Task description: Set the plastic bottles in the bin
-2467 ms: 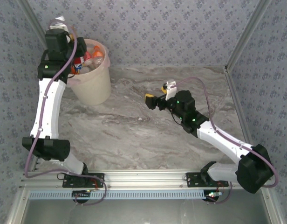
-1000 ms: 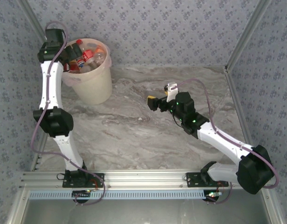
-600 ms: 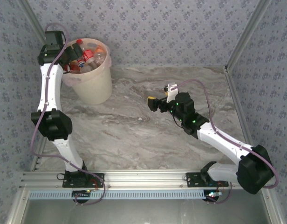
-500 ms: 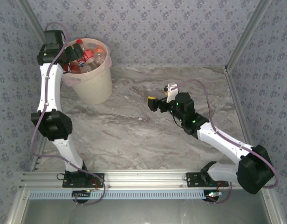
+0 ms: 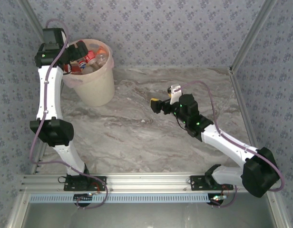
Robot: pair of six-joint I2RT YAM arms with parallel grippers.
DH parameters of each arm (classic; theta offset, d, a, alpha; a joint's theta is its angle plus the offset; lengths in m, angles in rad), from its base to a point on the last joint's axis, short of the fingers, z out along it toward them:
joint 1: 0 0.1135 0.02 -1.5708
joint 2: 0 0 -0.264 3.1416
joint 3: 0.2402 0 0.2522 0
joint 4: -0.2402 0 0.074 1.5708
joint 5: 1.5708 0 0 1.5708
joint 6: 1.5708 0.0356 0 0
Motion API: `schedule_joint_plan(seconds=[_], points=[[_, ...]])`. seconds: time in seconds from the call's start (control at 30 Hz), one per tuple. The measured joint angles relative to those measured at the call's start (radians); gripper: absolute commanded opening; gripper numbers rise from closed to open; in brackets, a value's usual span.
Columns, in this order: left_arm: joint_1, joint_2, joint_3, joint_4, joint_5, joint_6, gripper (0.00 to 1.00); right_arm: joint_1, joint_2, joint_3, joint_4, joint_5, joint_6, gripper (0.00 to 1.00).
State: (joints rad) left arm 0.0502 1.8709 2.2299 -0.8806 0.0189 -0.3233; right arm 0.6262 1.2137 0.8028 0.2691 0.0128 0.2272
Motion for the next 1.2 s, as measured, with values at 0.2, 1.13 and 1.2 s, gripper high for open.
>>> schedule_joint_plan(seconds=[0.2,1.13,1.2], points=[[0.004,0.012,-0.125,0.059,-0.007,-0.008,0.98,0.001,0.0,0.0,0.0,0.0,0.0,1.0],[-0.229,-0.134,-0.068,0.098,0.181,0.065,0.98,0.001,0.008,0.0,0.01,0.0,0.0,1.0],[-0.249,-0.091,-0.035,0.095,0.198,0.065,0.98,0.001,0.008,0.0,0.01,0.0,0.0,1.0]])
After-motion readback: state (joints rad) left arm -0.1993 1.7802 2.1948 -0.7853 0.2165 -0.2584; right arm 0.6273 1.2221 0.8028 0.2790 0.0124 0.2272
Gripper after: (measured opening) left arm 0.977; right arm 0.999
